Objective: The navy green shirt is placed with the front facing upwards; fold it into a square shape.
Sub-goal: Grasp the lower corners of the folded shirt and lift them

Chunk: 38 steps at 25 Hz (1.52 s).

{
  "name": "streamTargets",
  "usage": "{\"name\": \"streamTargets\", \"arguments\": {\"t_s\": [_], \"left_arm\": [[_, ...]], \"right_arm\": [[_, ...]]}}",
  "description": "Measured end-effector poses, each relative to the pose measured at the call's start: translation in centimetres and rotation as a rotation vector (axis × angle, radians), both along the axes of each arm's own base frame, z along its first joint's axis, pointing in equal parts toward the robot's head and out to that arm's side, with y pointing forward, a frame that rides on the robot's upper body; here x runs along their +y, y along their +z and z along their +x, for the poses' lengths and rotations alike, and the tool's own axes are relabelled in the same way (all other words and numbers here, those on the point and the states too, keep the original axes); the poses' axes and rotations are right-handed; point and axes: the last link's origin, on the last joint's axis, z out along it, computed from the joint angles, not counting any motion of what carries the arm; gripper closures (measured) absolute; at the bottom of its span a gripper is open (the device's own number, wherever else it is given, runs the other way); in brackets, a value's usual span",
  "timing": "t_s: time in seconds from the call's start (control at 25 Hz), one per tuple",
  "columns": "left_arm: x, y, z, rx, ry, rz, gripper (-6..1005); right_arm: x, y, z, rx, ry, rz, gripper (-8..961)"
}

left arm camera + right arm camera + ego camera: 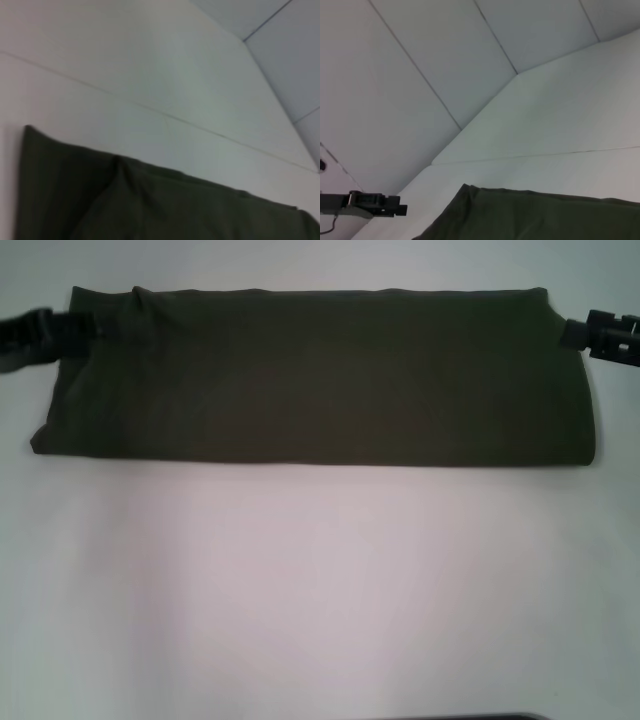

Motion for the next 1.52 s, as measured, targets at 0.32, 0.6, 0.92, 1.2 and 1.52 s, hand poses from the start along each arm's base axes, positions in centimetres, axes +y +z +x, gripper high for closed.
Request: {"name": "streamTargets", "arguments": {"t_s": [0.32,0.6,0.92,1.2,1.52], "left_arm": [[-1.4,-0.7,-2.8,0.06,0.083,-0.009,335],[-2.0,-0.5,-4.5,0.101,0.144,-0.005,336],[-2.6,-0.1,-5.9,0.125,0.212,-0.017,337],[-3.1,-0.6,-6.0,0.124,0.217,-0.044,337],[-3.0,-1.5,-5.5,0.115,0.201,-0.06,336]], "right_arm": [[0.2,-0.5,0.2,-0.001,0.008,0.012,54],[0.5,0.1,0.4,0.004,-0.003,0.032,53],[0.0,0.0,0.7,0.022,-0.018,0.035,54],[-0.4,0.0,0.8,0.037,-0.023,0.034,58],[-0.8,-0.1,0.8,0.045,-0.018,0.023,59]]}}
